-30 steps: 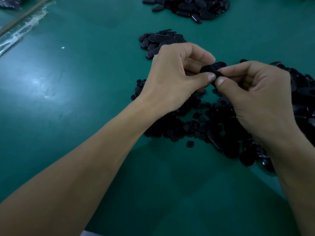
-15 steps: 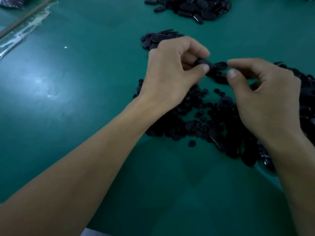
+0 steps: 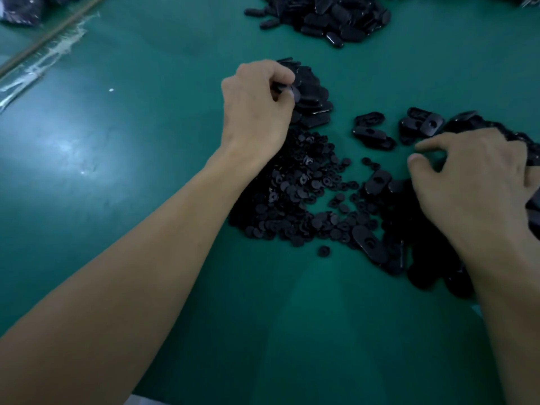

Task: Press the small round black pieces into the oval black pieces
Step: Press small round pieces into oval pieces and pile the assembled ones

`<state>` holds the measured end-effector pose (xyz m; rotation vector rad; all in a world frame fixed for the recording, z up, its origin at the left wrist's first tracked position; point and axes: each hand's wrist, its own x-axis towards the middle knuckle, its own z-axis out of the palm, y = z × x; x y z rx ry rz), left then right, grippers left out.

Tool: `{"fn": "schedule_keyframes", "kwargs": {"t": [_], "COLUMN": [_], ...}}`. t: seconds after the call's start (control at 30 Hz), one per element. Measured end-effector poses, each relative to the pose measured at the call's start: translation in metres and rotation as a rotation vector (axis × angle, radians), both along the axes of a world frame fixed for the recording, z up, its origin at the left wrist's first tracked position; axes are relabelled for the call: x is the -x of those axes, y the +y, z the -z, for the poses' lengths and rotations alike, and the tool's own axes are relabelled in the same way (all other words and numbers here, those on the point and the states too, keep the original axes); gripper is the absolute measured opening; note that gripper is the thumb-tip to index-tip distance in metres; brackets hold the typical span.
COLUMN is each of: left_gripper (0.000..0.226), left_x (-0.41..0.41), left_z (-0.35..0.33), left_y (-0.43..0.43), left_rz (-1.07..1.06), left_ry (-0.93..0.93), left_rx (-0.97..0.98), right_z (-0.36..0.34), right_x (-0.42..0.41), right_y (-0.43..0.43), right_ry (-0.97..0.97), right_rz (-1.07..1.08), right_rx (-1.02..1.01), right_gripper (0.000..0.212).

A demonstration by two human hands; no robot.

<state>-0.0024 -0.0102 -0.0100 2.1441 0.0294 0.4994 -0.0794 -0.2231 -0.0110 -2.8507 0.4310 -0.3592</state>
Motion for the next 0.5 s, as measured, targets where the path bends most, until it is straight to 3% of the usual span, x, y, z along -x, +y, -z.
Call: {"fn": "schedule_keyframes", "kwargs": {"t": [0.3,0.5], "left_gripper": [0.011,0.026], "left_x": [-0.0076,-0.0071], "left_z": [-0.0023,-0.0088], "left_y": [-0.0008,0.0016], "left_rz": [0.057,0.084], "left_ry": [0.118,0.221], "left_rx": [-0.123,-0.142], "right_z": [-0.0042,-0.0091], "right_x": [-0.0020,0.0004], "right_y": [-0.0072,-0.0058], "right_ry": [0.045,-0.027], "right_rz": [-0.024,-0.084], "right_rx": [-0.040,-0.111], "right_gripper": [0.036,0.018]}}
